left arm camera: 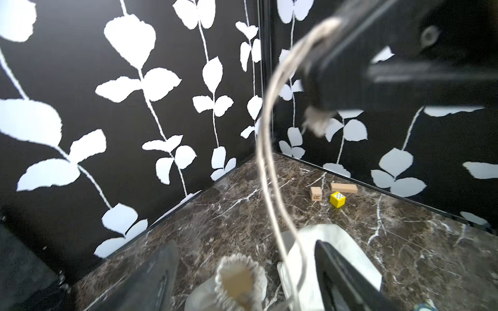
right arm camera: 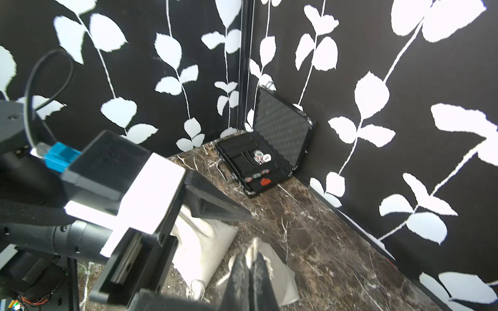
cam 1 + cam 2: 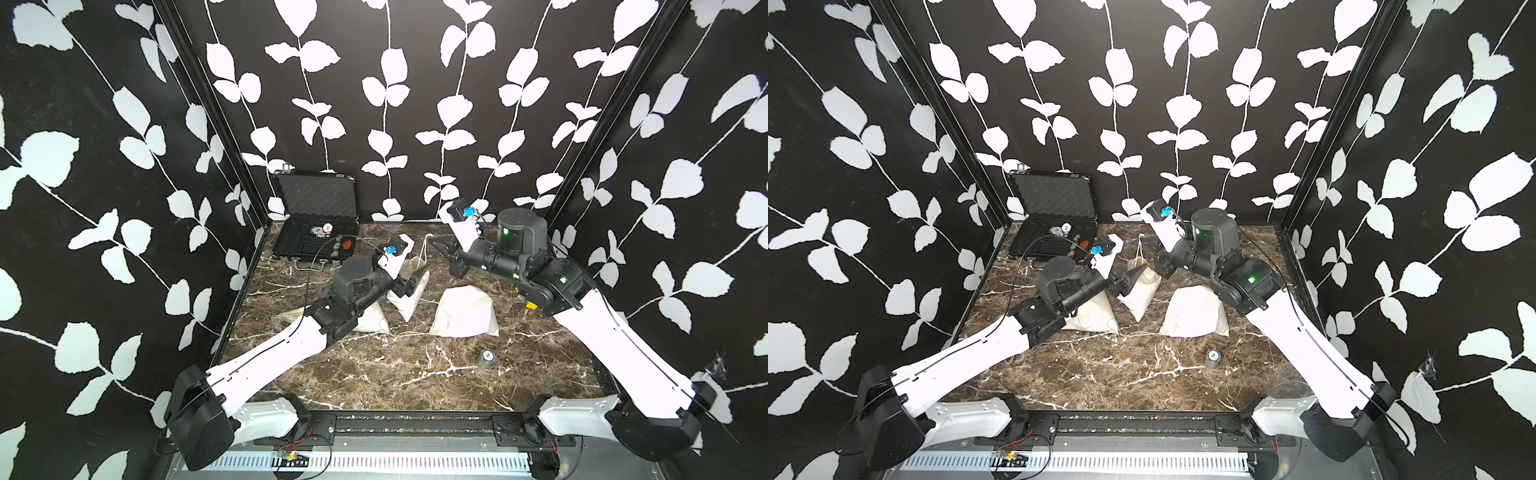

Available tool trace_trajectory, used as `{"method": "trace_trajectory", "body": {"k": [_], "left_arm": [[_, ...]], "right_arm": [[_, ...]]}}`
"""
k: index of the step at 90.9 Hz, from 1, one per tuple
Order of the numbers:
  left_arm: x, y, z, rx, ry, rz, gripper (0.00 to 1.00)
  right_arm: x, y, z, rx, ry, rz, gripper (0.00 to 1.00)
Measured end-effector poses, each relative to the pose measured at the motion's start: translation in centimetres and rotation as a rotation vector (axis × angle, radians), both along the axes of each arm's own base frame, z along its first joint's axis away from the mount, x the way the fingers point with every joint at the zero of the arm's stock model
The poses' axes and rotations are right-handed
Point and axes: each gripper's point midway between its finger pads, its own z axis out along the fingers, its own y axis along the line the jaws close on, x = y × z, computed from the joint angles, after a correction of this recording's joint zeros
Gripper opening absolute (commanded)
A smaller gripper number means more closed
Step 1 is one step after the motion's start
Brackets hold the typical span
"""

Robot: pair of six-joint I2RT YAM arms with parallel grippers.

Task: Close the soil bag
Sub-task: Frap the soil bag at the center of the board.

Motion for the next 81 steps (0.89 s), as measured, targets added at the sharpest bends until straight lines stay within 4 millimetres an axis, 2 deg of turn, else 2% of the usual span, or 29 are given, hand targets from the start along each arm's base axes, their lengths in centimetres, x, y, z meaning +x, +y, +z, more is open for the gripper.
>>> {"method": "trace_trajectory", "body": {"k": [8, 14, 22, 29, 35, 40, 46, 53, 61, 72, 81], "left_arm": [[0.3, -0.9, 1.5, 0.006, -0.014, -0.022, 0.77], [0.7, -1.4, 2.1, 0.015, -0.018, -0.026, 0.67], [1.2, -1.9, 2.2, 0.038, -0.014, -0.025, 0.46], [1.4, -2.1, 2.0, 0.046, 0.006, -0.021, 0.18], [1.6, -1.8, 1.9, 0.044, 0.031, -0.003, 0.00], [1.7, -1.5, 1.9, 0.035, 0.054, 0.014, 0.00], [1.8, -1.0, 2.1, 0.023, 0.091, 0.041, 0.00], [1.8, -0.5, 2.8, -0.005, 0.131, 0.065, 0.00], [2.0, 0.2, 3.4, -0.037, 0.173, 0.089, 0.00], [2.3, 0.9, 3.3, -0.069, 0.234, 0.109, 0.00], [2.4, 1.1, 3.2, -0.097, 0.268, 0.110, 0.00]], "right_arm": [[-0.3, 0.2, 0.6, 0.010, -0.008, 0.015, 0.00], [-0.4, 0.3, 0.8, 0.014, -0.011, 0.021, 0.00], [-0.6, 0.4, 1.0, 0.017, -0.013, 0.027, 0.00], [-0.6, 0.4, 1.0, 0.017, -0.013, 0.028, 0.00], [-0.5, 0.4, 1.0, 0.017, -0.016, 0.024, 0.00], [-0.3, 0.4, 0.8, 0.024, -0.033, 0.014, 0.00], [0.1, 0.1, -0.4, 0.024, -0.053, -0.016, 0.01], [0.8, -0.4, -3.3, -0.002, -0.057, -0.062, 0.25], [1.4, -0.9, -6.8, -0.036, -0.066, -0.099, 0.46], [1.8, -0.6, -11.5, -0.071, -0.058, -0.096, 0.64], [1.8, 0.2, -13.3, -0.067, -0.063, -0.059, 0.68]]}}
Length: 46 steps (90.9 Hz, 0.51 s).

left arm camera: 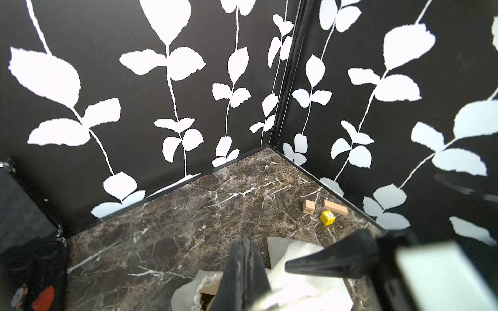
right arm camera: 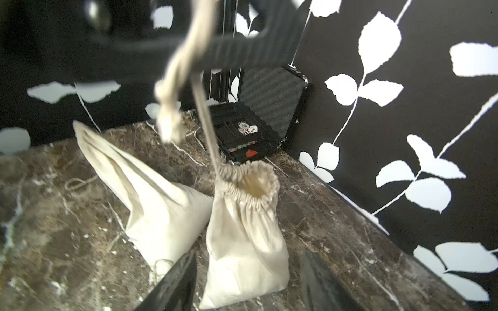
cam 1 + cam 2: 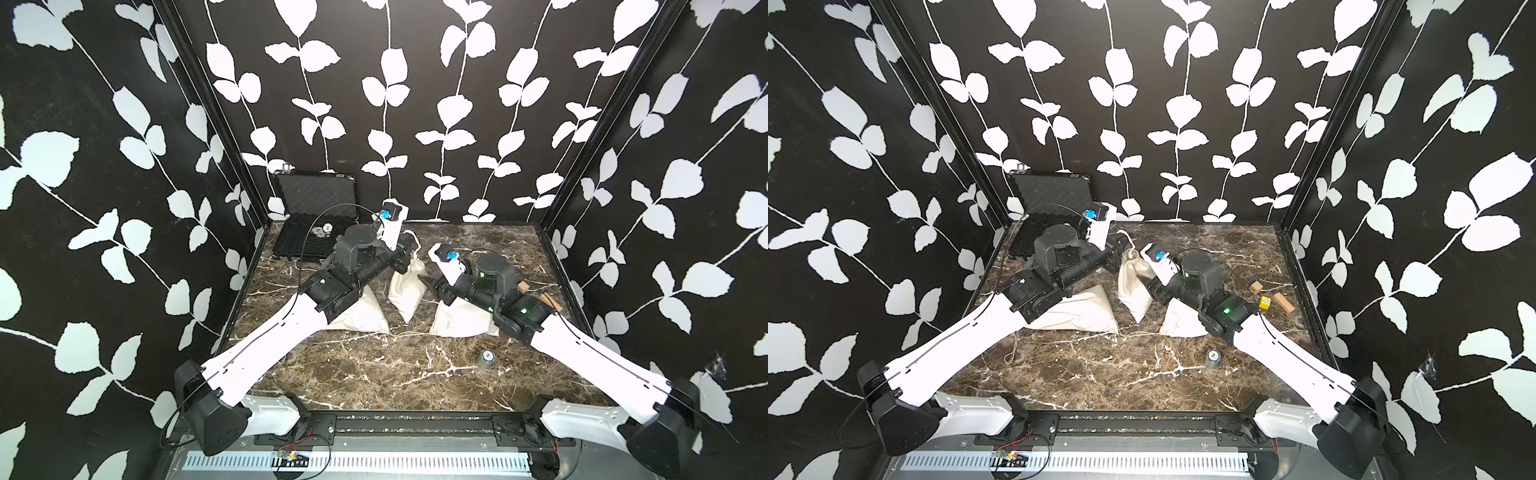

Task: Close the soil bag
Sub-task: Frap the soil bag at the center of the board.

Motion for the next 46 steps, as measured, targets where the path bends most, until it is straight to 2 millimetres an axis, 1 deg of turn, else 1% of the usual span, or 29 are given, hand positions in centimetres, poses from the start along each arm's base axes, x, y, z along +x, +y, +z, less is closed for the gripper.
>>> {"method": "trace_trajectory", "body": {"k": [6, 15, 23, 33, 41, 46], "left_arm": [[0.0, 0.0, 0.0, -0.016, 0.019, -0.004, 0.00], [-0.3, -0.2, 0.1, -0.035, 0.041, -0.019, 0.00], [-0.4, -0.3, 0.1, -0.044, 0.053, -0.027, 0.00], [-0.6, -0.4, 0.1, -0.054, 0.069, -0.035, 0.00], [-0.7, -0.5, 0.1, -0.061, 0.077, -0.041, 0.00], [-0.6, -0.4, 0.1, -0.068, 0.084, -0.036, 0.00]], "right_arm": [[0.1, 0.9, -0.1, 0.026, -0.018, 0.031, 0.69], [0.6, 2.2, 0.4, 0.067, -0.053, 0.068, 0.68], [1.2, 3.2, 0.7, 0.090, -0.075, 0.093, 0.60], [2.1, 4.7, 0.9, 0.110, -0.096, 0.115, 0.40], [3.0, 5.6, 1.2, 0.123, -0.110, 0.118, 0.20], [3.6, 5.9, 1.2, 0.124, -0.132, 0.109, 0.11]]}}
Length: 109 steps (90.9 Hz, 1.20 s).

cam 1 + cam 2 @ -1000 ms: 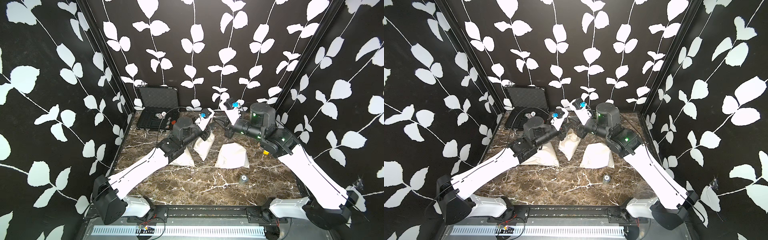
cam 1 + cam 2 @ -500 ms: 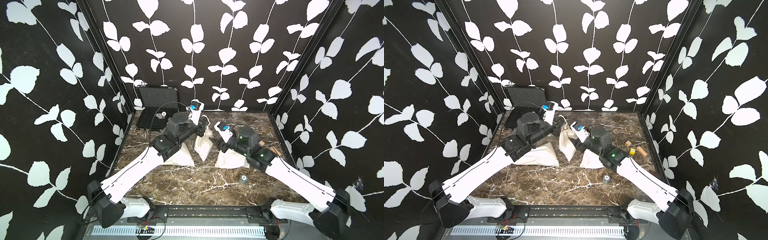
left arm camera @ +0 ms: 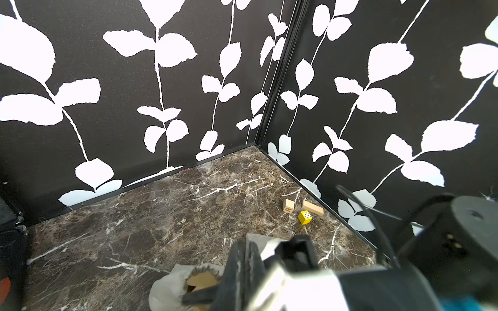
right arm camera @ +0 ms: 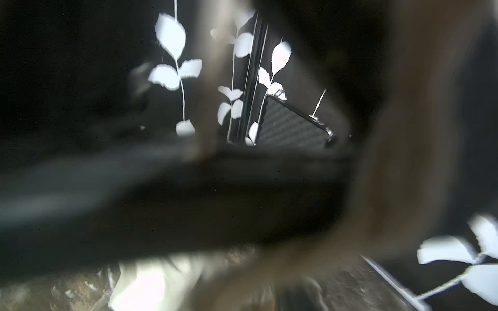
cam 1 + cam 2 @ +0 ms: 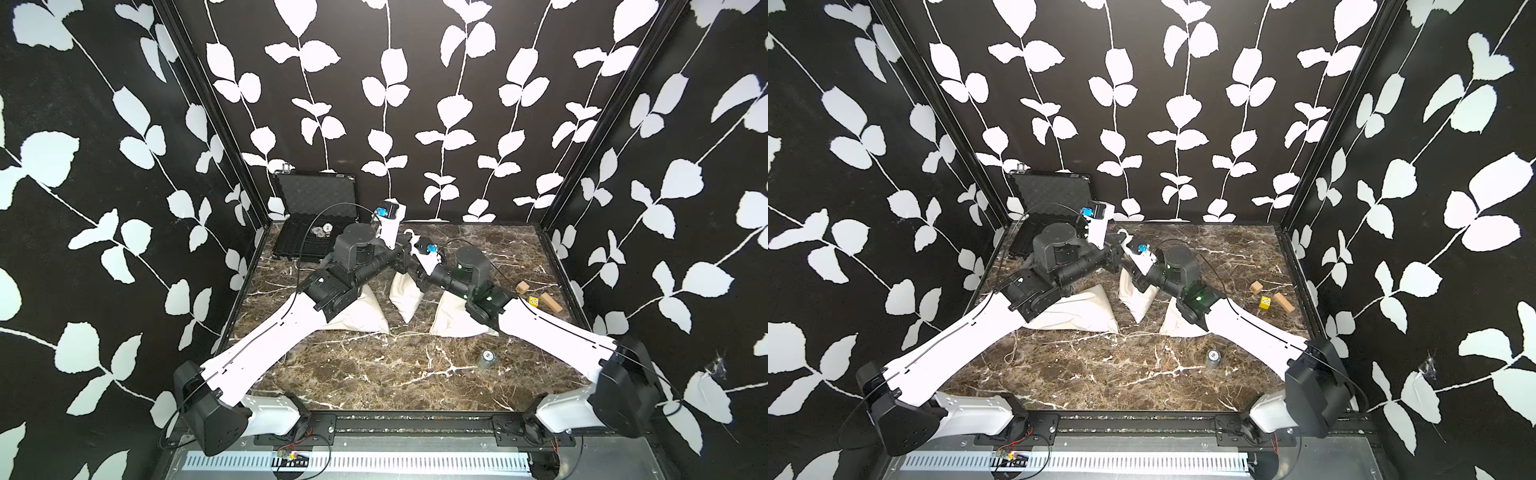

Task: Close the soil bag
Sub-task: Frap the soil bag at the center of the board.

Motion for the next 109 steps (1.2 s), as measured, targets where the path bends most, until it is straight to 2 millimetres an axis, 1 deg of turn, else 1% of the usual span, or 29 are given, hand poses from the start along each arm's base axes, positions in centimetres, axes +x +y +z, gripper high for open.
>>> {"method": "trace_trajectory", "body": {"k": [5, 17, 26, 31, 35, 41, 50, 60, 64, 69, 76, 79, 81, 84, 90, 94, 102, 109], "left_arm": [[0.2, 0.3, 0.1, -0.010, 0.009, 0.009, 0.00], [0.8, 1.8, -0.2, -0.015, 0.047, 0.047, 0.00], [1.7, 3.6, -0.8, -0.003, 0.084, 0.094, 0.00], [1.9, 4.5, -1.3, 0.008, 0.104, 0.113, 0.00], [2.1, 5.0, -1.4, 0.015, 0.116, 0.128, 0.00], [2.1, 5.7, -0.8, 0.022, 0.123, 0.141, 0.00], [2.0, 6.6, -0.7, 0.051, 0.145, 0.162, 0.00], [2.2, 7.1, 0.4, 0.043, 0.131, 0.176, 0.00], [2.2, 7.5, 0.9, 0.035, 0.123, 0.183, 0.00], [2.0, 8.1, 1.8, 0.021, 0.106, 0.192, 0.00], [1.2, 9.0, 3.3, -0.003, 0.075, 0.201, 0.00], [0.8, 9.4, 3.9, -0.012, 0.062, 0.203, 0.00], [0.5, 9.7, 4.4, -0.017, 0.053, 0.205, 0.00], [0.1, 10.0, 4.8, -0.025, 0.042, 0.206, 0.00], [-0.7, 10.5, 5.8, -0.038, 0.019, 0.206, 0.00], [-1.1, 10.8, 6.1, -0.044, 0.011, 0.205, 0.00], [-1.6, 11.1, 6.6, -0.053, 0.001, 0.206, 0.00], [-1.9, 11.5, 6.2, -0.060, -0.003, 0.211, 0.00]], "right_arm": [[0.7, 0.1, -0.3, 0.003, -0.003, -0.018, 0.07], [2.2, 0.4, -0.6, 0.031, -0.037, -0.043, 0.08], [2.8, 0.9, -1.3, 0.047, -0.058, -0.047, 0.11], [3.2, 1.3, -2.1, 0.046, -0.062, -0.053, 0.15], [3.7, 1.2, -3.1, 0.032, -0.048, -0.076, 0.16], [4.4, 1.2, -4.8, 0.009, -0.029, -0.105, 0.18], [4.9, 1.2, -4.6, 0.013, -0.034, -0.136, 0.20], [5.6, 0.4, -3.7, 0.015, -0.040, -0.198, 0.26], [6.0, -0.2, -3.9, -0.001, -0.032, -0.238, 0.27], [6.7, -1.2, -5.3, -0.047, 0.000, -0.297, 0.27], [7.7, -3.1, -8.1, -0.129, 0.058, -0.375, 0.28], [8.0, -3.8, -8.9, -0.157, 0.076, -0.401, 0.28], [8.2, -4.3, -9.5, -0.175, 0.087, -0.419, 0.27], [8.4, -4.9, -9.9, -0.192, 0.097, -0.439, 0.23], [8.7, -5.8, -10.0, -0.213, 0.104, -0.463, 0.15], [8.7, -6.2, -9.8, -0.222, 0.102, -0.466, 0.12], [8.5, -6.3, -9.1, -0.224, 0.100, -0.457, 0.13], [8.4, -6.3, -9.1, -0.228, 0.107, -0.443, 0.18]]}}
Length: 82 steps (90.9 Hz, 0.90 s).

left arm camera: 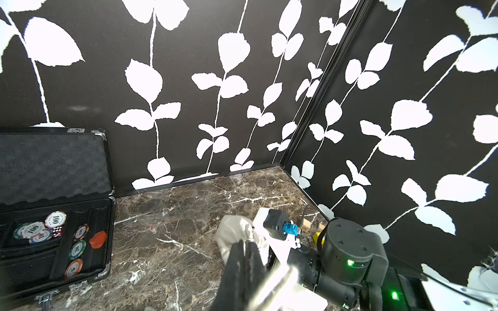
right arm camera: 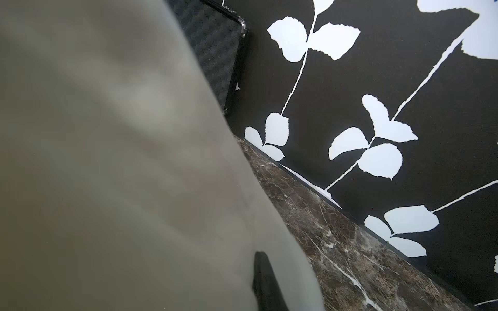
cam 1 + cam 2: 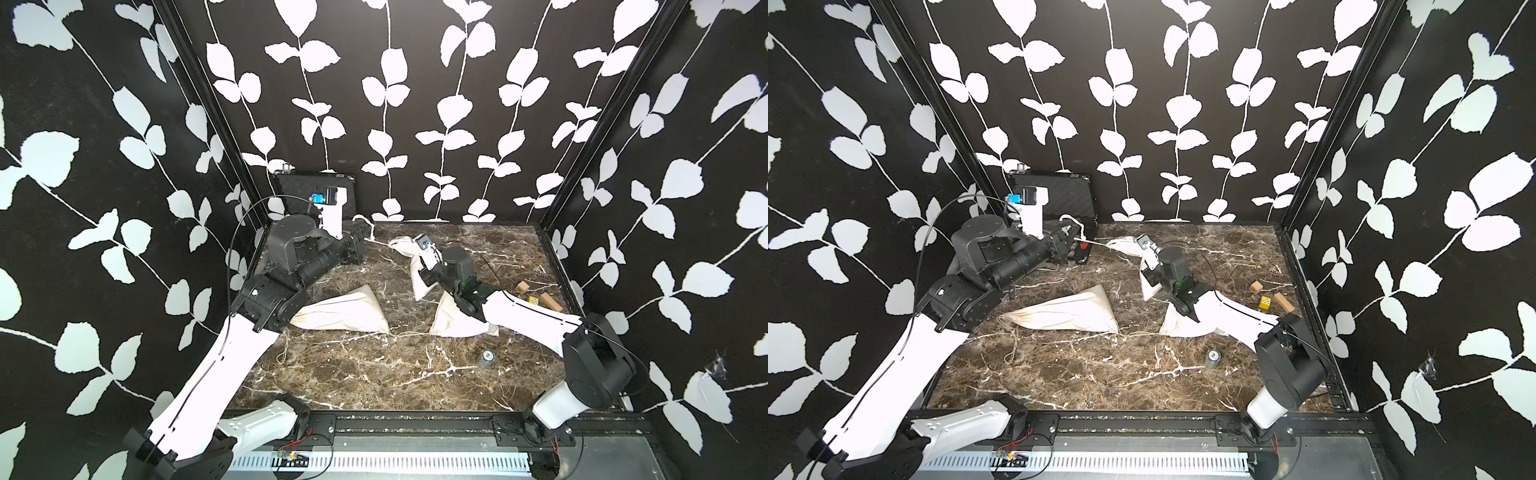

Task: Close the soil bag
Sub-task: Frap the soil bag at the center of the board.

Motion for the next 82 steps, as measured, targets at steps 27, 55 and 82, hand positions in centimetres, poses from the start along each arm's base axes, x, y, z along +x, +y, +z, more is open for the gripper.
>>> {"method": "trace_trajectory", "body": {"k": [27, 55, 82], "left_arm": [[-0.2, 0.4, -6.0, 0.002, 0.092, 0.010, 0.00], [-0.2, 0.1, -6.4, -0.052, 0.100, -0.004, 0.00], [-0.6, -0.3, -5.8, -0.089, 0.100, -0.035, 0.00]], "right_arm": [[-3.7, 1.7, -7.4, -0.081, 0.215, 0.151, 0.50], [-10.7, 7.5, -0.8, 0.039, 0.064, 0.310, 0.71], [-13.5, 11.0, 7.9, 0.175, -0.124, 0.393, 0.73]]}}
